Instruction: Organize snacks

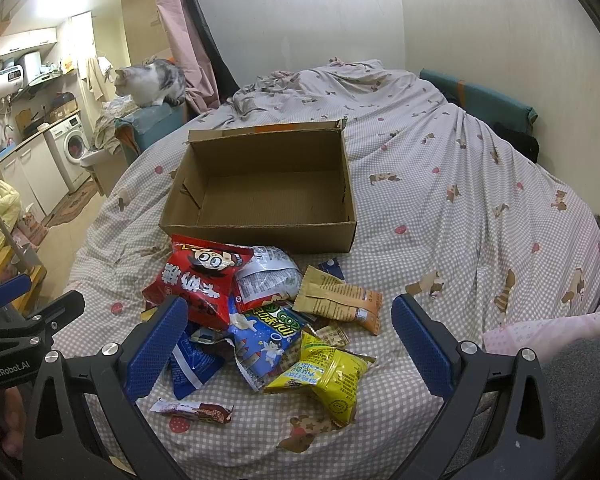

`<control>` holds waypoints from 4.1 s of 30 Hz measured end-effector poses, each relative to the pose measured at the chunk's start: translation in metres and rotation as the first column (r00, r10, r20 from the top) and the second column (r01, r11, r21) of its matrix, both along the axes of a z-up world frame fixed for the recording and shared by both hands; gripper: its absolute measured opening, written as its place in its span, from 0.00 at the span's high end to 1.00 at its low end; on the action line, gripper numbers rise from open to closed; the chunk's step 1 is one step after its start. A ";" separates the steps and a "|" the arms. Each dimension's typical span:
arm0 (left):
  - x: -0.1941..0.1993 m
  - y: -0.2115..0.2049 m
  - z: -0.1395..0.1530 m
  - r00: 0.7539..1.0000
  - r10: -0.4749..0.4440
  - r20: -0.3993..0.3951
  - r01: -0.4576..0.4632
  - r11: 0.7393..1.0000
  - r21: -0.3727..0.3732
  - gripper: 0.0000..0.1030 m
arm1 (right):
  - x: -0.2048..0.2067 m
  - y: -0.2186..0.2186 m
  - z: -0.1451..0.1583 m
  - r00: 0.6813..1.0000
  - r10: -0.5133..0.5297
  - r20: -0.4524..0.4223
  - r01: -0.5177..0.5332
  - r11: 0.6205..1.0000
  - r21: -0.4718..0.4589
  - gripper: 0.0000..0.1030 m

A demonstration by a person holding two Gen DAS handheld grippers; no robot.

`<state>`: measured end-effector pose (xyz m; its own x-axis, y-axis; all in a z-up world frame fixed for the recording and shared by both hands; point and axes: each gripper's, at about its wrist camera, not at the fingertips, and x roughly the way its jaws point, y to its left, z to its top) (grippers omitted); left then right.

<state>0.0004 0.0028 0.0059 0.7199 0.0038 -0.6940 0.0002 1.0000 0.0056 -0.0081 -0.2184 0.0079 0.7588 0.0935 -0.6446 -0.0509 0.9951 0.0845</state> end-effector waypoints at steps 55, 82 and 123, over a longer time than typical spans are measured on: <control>0.000 0.004 -0.001 1.000 0.005 0.001 -0.005 1.000 0.005 0.00 | 0.003 0.000 -0.003 1.000 -0.001 -0.013 0.001 1.000 0.007 0.00; 0.036 -0.092 -0.099 0.668 -0.453 -0.590 0.523 0.850 -0.062 0.32 | 0.075 -0.081 -0.058 0.887 0.021 -0.462 0.183 0.902 0.391 0.00; 0.050 -0.047 -0.019 0.909 -0.244 -0.337 0.234 0.970 -0.070 0.85 | 0.070 -0.105 -0.072 0.905 0.037 -0.423 0.212 0.824 0.526 0.51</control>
<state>0.0506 -0.0447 -0.0131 0.4171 -0.1615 -0.8944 0.2361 0.9695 -0.0649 0.0622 -0.3235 -0.0640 0.4693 0.4701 -0.7475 0.1963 0.7698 0.6074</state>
